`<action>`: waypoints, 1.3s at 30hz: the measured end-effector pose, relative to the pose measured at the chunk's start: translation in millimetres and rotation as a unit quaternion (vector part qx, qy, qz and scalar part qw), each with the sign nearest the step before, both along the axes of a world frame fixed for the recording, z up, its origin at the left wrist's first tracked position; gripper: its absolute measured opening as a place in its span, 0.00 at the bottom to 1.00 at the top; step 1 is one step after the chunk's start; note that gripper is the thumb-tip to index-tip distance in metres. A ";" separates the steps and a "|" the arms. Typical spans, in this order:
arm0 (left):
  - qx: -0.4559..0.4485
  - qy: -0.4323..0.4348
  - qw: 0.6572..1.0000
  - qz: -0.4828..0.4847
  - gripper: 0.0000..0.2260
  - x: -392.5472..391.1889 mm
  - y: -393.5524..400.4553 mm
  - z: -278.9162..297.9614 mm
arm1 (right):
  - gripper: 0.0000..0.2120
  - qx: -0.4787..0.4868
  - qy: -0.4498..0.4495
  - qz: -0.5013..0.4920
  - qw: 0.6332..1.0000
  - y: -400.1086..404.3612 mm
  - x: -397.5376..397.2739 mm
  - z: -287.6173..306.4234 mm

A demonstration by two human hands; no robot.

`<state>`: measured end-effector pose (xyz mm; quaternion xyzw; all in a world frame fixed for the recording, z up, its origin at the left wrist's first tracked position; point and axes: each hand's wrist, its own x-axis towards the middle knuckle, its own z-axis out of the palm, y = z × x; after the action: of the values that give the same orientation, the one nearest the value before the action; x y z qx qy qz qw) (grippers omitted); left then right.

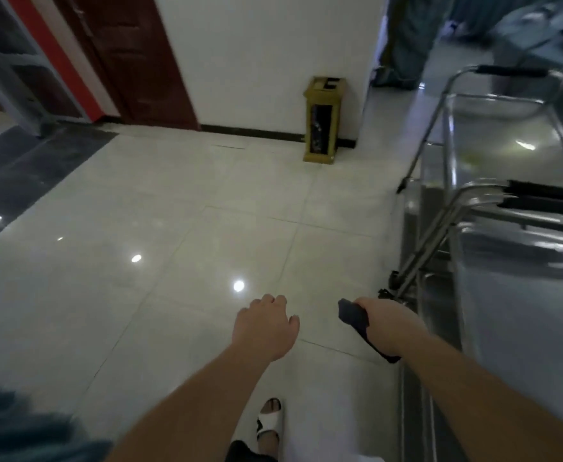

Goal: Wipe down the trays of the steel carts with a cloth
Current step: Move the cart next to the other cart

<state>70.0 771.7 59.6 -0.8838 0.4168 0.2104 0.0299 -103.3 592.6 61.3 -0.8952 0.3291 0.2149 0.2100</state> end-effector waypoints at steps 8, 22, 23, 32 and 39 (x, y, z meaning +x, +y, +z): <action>0.033 0.008 0.977 -0.210 0.24 64.4 -133.9 -7.9 | 0.05 0.008 0.004 -0.205 0.979 -32.0 2.2 -4.6; 0.053 0.006 0.912 -0.408 0.24 46.4 -343.2 -5.5 | 0.12 0.026 0.007 -0.401 0.916 -152.7 -43.1 -28.6; 0.054 0.011 0.908 -0.415 0.24 46.1 -355.1 -6.1 | 0.13 0.025 0.006 -0.408 0.912 -159.9 -42.9 -28.9; 0.069 0.020 0.825 -0.561 0.23 39.7 -470.4 -38.2 | 0.16 0.080 0.035 -0.551 0.830 -184.8 -24.3 -39.4; 0.103 0.025 0.728 -0.677 0.23 46.7 -540.4 -85.8 | 0.21 0.143 0.063 -0.679 0.717 -187.2 28.6 -57.4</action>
<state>116.6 231.2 -26.1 -0.3528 0.8810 0.1983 0.2451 -74.7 405.4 4.0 -0.3752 0.8264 0.1150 0.4039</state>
